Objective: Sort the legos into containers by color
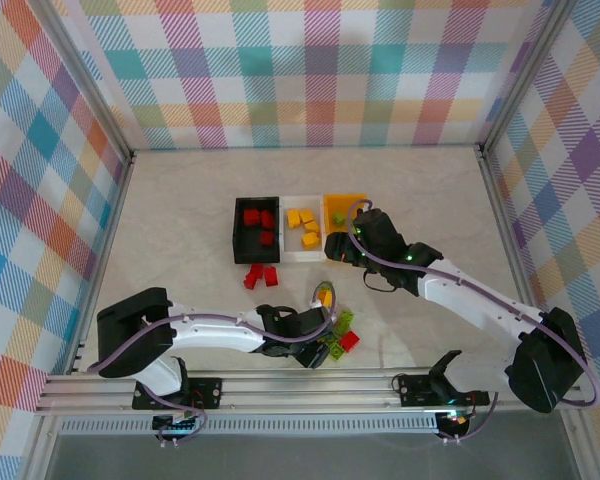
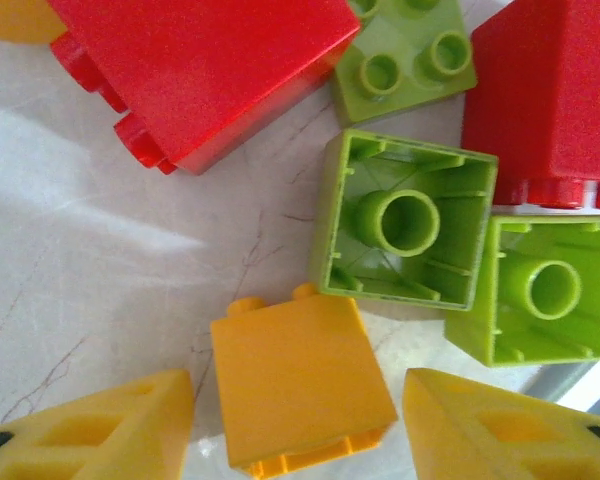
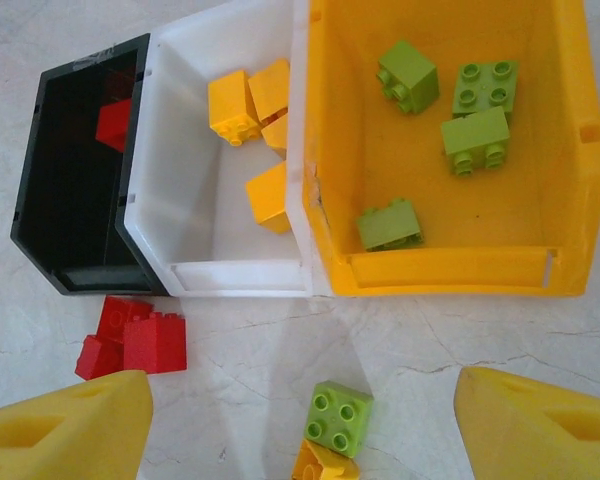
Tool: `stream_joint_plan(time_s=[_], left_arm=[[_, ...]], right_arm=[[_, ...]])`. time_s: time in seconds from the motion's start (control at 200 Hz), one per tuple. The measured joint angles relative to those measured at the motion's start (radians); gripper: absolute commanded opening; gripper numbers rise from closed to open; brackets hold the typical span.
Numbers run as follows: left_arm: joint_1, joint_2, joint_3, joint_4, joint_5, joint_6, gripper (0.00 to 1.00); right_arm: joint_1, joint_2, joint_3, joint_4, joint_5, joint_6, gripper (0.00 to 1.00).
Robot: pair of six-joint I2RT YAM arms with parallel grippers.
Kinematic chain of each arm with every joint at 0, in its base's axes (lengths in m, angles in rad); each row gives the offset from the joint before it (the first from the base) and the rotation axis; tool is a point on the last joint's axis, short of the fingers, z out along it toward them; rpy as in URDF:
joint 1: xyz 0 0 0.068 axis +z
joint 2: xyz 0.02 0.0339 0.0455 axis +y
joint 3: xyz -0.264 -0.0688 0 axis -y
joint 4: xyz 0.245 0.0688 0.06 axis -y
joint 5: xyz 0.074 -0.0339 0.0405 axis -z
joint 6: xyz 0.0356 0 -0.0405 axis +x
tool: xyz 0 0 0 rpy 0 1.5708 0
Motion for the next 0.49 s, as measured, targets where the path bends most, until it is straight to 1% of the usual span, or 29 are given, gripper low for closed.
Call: stream_joint_plan(time_s=[0.095,0.22,0.345,0.41,0.495], left_arm=[[0.000,0.005,0.000,-0.001,-0.014,0.005,0.43],[0.000,0.005,0.000,-0.001,-0.036,0.010,0.35],[0.000,-0.014,-0.003,-0.013,-0.066,0.006,0.32],[0.006,-0.051,-0.010,-0.027,-0.089,0.005,0.31],[0.037,-0.125,-0.016,-0.049,-0.112,0.002,0.31]], right_arm=[[0.000,-0.003,0.000,-0.005,0.008,0.005,0.80],[0.000,-0.010,0.000,-0.014,0.013,0.009,0.80],[0.000,-0.020,0.000,-0.015,0.021,0.011,0.80],[0.000,-0.025,-0.001,-0.015,0.026,0.013,0.80],[0.000,-0.036,-0.011,-0.014,0.029,0.016,0.80]])
